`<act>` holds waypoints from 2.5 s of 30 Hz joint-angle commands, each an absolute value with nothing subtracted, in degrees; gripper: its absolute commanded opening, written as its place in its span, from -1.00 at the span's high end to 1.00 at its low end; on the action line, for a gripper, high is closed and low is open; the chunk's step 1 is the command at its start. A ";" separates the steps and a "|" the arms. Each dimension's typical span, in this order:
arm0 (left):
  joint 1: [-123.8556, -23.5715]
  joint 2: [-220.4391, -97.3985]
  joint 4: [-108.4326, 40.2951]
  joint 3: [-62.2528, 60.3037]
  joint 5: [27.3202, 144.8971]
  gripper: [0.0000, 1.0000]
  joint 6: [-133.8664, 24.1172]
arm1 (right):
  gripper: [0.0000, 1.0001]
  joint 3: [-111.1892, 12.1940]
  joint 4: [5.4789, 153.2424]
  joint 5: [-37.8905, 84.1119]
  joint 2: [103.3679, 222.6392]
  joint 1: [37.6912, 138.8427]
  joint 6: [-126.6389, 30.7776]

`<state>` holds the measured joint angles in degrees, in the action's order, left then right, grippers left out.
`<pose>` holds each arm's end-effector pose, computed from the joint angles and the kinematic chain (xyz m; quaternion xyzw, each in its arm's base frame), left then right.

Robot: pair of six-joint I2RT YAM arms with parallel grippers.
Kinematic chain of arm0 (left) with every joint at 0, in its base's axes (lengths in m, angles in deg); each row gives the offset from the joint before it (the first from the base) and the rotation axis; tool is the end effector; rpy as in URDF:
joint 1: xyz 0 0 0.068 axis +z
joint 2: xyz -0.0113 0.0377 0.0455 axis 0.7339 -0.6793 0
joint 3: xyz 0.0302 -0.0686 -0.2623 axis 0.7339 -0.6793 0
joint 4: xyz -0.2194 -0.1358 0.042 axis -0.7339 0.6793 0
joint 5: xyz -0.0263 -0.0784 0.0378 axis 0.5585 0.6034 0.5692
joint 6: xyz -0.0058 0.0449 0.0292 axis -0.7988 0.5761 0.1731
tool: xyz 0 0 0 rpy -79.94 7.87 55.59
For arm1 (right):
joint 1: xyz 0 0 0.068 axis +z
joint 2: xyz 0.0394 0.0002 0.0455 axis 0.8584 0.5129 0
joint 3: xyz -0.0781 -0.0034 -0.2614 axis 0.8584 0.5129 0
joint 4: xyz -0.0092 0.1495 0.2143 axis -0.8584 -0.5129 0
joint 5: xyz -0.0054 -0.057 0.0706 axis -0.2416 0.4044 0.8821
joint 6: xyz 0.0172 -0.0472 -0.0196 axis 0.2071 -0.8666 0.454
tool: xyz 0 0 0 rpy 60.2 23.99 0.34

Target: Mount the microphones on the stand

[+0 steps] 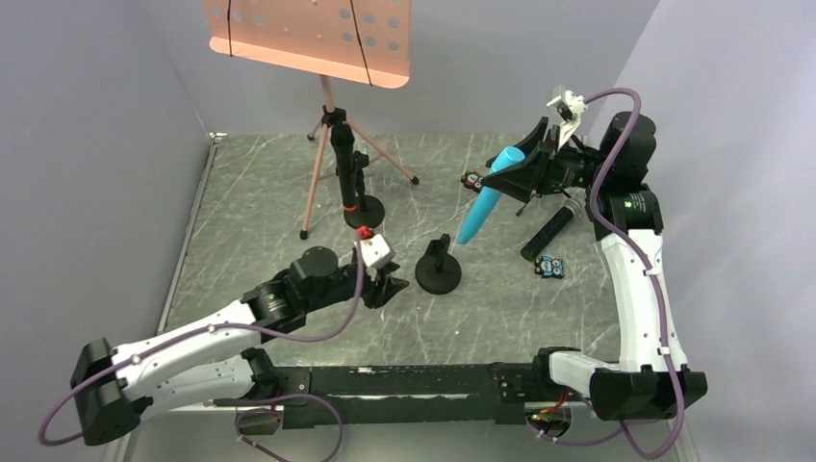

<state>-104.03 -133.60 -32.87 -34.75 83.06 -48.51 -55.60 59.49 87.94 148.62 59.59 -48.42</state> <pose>0.1123 -0.1777 0.3046 0.3611 0.6803 -0.3582 0.5277 0.2206 0.0357 0.4696 -0.3666 0.6163 0.4686 0.5159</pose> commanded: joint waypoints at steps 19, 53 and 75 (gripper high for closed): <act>-101.96 -145.94 -52.27 -38.75 76.31 -0.65 -54.05 | 0.75 -45.86 61.02 87.75 144.81 53.87 -54.22; -97.59 -162.71 -33.07 -16.13 91.83 1.00 -34.61 | 0.73 -40.73 67.42 90.93 141.76 52.51 -50.48; -91.67 -157.58 -26.70 -12.88 98.68 -0.03 -38.60 | 0.73 -42.43 70.63 92.58 141.66 52.66 -46.31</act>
